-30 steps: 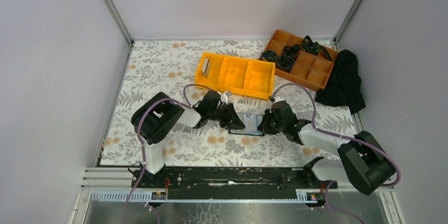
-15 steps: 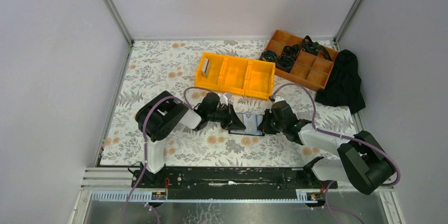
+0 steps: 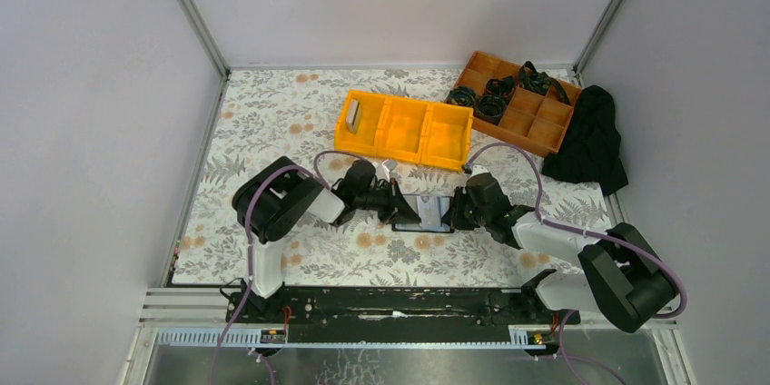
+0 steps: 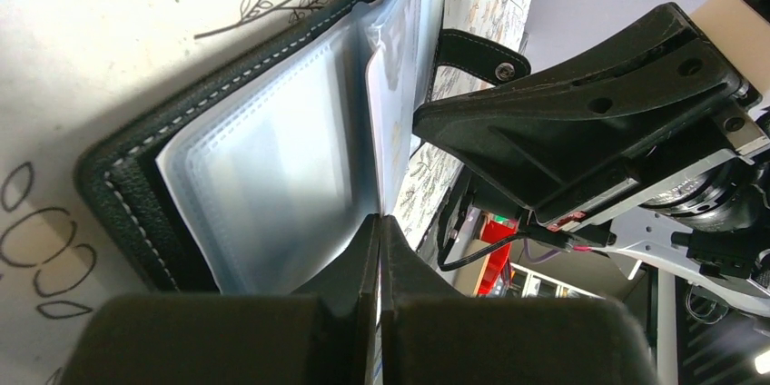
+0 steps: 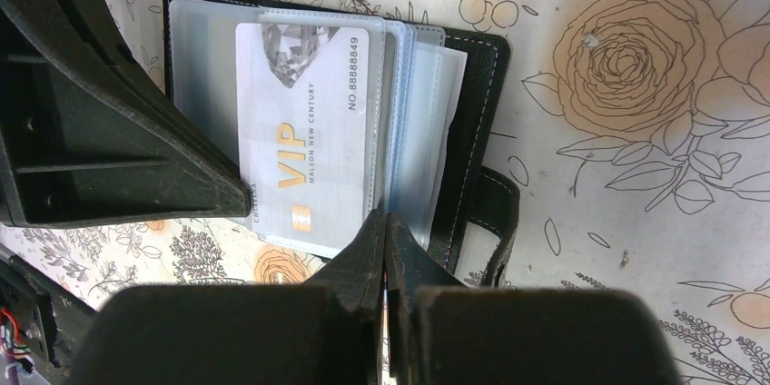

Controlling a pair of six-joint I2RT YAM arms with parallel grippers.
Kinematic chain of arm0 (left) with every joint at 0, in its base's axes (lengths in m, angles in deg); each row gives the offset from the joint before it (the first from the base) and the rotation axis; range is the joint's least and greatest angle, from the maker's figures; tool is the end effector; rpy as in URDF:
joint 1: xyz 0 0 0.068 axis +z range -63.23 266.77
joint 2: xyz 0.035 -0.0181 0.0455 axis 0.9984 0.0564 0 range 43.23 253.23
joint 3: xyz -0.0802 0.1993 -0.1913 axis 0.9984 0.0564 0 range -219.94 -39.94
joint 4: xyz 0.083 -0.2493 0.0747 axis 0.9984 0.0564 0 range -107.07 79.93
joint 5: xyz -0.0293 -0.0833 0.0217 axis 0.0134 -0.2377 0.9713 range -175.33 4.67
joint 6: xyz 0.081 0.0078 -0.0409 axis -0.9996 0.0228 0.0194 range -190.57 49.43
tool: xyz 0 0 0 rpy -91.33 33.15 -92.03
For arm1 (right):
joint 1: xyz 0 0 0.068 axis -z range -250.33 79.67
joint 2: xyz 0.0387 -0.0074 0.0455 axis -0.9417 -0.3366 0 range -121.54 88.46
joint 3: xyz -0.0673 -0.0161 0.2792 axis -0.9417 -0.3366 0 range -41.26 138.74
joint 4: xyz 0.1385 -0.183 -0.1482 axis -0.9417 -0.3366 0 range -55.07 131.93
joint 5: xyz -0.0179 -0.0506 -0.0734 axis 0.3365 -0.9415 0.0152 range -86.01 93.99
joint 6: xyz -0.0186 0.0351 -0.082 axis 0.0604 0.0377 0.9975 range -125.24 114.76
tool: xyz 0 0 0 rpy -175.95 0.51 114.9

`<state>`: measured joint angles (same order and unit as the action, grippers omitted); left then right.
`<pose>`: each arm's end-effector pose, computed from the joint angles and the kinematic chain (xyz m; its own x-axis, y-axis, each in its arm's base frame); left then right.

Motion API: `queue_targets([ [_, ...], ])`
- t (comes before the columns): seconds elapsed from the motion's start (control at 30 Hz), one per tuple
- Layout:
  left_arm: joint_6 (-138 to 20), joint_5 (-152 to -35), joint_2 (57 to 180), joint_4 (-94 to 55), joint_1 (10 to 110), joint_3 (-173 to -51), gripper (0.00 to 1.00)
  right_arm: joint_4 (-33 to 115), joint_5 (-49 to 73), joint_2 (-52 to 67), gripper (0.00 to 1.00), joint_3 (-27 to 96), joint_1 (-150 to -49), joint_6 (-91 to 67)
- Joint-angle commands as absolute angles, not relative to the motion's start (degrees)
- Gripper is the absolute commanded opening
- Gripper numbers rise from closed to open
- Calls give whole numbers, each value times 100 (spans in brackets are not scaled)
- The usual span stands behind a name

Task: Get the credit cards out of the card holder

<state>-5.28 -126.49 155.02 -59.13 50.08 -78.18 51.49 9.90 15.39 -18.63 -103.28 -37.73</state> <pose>0.2644 -0.2640 0.0722 -0.9926 -0.1134 -0.0442 -0.0043 0.3957 -0.9184 0.2188 0.1519 0.1188 -0.7889 0.1254 -0.6017 -0.2165 0.8595 0.4630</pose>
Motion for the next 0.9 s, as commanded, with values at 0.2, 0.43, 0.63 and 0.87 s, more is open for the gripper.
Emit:
queue_targets([
  [0.2,-1265,-12568,14793,-5176,5376,-7750,0,4699,727,1345,0,-1975,-10373,-3793],
  [0.43,-1459,-12527,14794,-4902,5502,-7686,0,4627,606,1339,0,-1914,-10373,-3793],
  [0.63,-1515,-12364,14747,-4806,5623,-7481,0,4590,522,1403,0,-1920,-10324,-3807],
  [0.87,-1797,-12145,14350,-4408,5706,-7488,0,4609,542,1316,0,-1862,-10290,-3767],
])
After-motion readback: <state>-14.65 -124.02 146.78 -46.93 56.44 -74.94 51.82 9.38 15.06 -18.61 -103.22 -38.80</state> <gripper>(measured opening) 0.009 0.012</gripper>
